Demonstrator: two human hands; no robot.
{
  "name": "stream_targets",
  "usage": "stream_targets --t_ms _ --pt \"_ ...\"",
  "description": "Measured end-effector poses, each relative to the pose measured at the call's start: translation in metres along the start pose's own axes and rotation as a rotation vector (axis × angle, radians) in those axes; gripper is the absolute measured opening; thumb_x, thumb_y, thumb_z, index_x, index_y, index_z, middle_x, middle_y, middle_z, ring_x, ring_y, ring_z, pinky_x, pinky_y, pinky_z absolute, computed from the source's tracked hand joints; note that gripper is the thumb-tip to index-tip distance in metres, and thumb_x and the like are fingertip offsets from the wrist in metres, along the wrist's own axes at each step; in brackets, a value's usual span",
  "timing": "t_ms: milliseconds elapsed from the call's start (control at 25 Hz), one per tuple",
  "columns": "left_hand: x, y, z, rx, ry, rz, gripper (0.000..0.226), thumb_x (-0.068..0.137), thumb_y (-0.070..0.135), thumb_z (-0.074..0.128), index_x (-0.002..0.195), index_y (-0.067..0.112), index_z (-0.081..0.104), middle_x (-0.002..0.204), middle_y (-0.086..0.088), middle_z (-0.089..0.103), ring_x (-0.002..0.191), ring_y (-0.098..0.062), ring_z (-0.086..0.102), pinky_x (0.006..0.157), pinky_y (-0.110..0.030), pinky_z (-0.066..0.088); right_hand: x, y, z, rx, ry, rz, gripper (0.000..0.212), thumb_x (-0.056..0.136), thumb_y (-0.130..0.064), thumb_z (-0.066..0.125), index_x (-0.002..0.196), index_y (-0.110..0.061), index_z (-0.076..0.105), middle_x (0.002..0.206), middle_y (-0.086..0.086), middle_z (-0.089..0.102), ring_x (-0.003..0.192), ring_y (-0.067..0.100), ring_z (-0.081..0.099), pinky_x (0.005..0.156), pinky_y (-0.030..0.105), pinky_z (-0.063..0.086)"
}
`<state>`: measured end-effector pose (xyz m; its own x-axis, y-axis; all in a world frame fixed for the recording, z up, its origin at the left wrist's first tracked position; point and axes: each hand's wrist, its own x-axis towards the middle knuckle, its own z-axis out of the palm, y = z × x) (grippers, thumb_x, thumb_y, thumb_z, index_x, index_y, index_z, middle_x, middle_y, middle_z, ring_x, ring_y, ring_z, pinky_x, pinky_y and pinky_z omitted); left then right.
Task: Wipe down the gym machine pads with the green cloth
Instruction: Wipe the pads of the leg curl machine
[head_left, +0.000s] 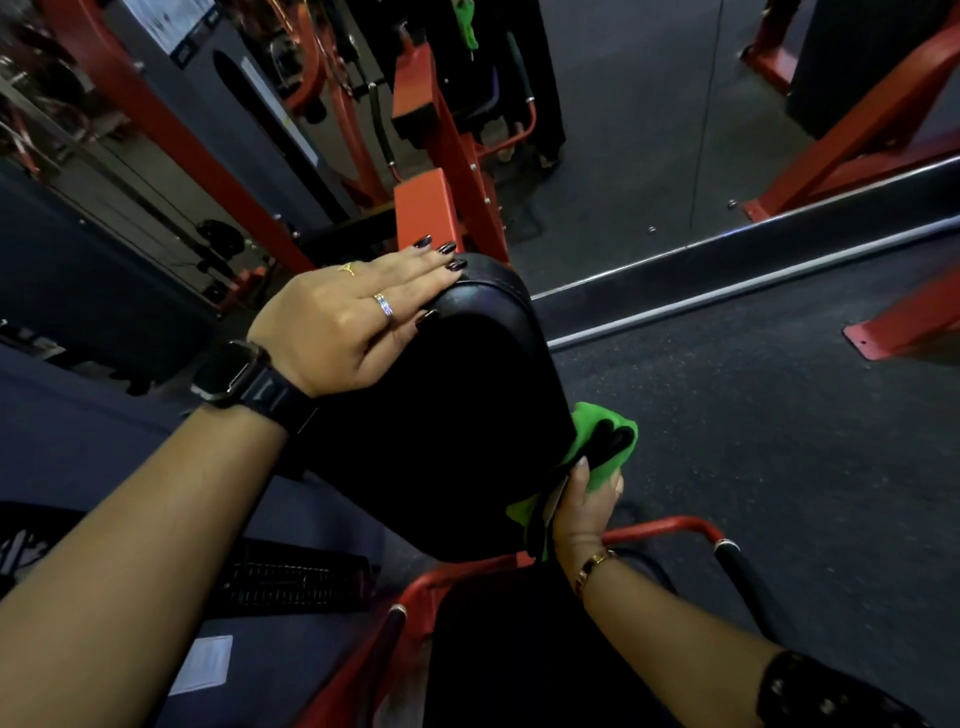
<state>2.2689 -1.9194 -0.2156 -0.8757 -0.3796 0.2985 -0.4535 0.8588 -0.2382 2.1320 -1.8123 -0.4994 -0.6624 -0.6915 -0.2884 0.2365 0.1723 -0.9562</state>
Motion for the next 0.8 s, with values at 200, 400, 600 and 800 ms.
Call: stream_targets --t_ms 200,400,600,800 --pt "0.001 0.003 -0.003 -0.008 -0.009 -0.017 0.039 0.098 0.023 0.037 0.131 0.007 0.051 0.135 -0.011 0.052 0.125 -0.024 0.050 0.097 -0.040 0.048 0.002 -0.010 0.001 0.070 0.037 0.143 0.080 0.068 -0.053 0.041 0.128 -0.001 0.050 0.127 0.023 0.050 0.125 0.034 0.040 0.100 0.027 0.032" --pt "0.001 0.003 -0.002 -0.013 0.010 -0.025 0.038 0.098 0.022 0.041 0.131 0.008 0.052 0.135 -0.010 0.053 0.124 -0.024 0.052 0.094 -0.041 0.050 0.012 -0.031 0.015 0.079 -0.009 0.090 0.051 0.070 -0.054 0.046 0.108 -0.024 0.059 0.112 0.008 0.062 0.111 0.027 0.054 0.100 0.041 0.041" --pt "0.001 0.002 -0.003 -0.018 0.016 -0.017 0.038 0.097 0.022 0.042 0.130 0.008 0.052 0.135 -0.010 0.053 0.125 -0.023 0.051 0.095 -0.039 0.049 0.017 0.033 -0.021 -0.003 -0.038 0.243 0.039 0.083 -0.036 0.049 0.108 -0.007 0.058 0.098 0.008 0.060 0.095 0.018 0.060 0.091 0.036 0.046" --pt "0.001 0.003 -0.004 -0.050 0.011 -0.012 0.037 0.097 0.021 0.044 0.131 0.010 0.052 0.136 -0.008 0.052 0.126 -0.020 0.049 0.097 -0.038 0.048 0.005 0.069 -0.017 0.236 0.059 0.502 0.027 0.094 -0.014 0.041 0.068 -0.012 0.041 0.052 -0.001 0.048 0.040 0.005 0.046 0.056 0.030 0.041"
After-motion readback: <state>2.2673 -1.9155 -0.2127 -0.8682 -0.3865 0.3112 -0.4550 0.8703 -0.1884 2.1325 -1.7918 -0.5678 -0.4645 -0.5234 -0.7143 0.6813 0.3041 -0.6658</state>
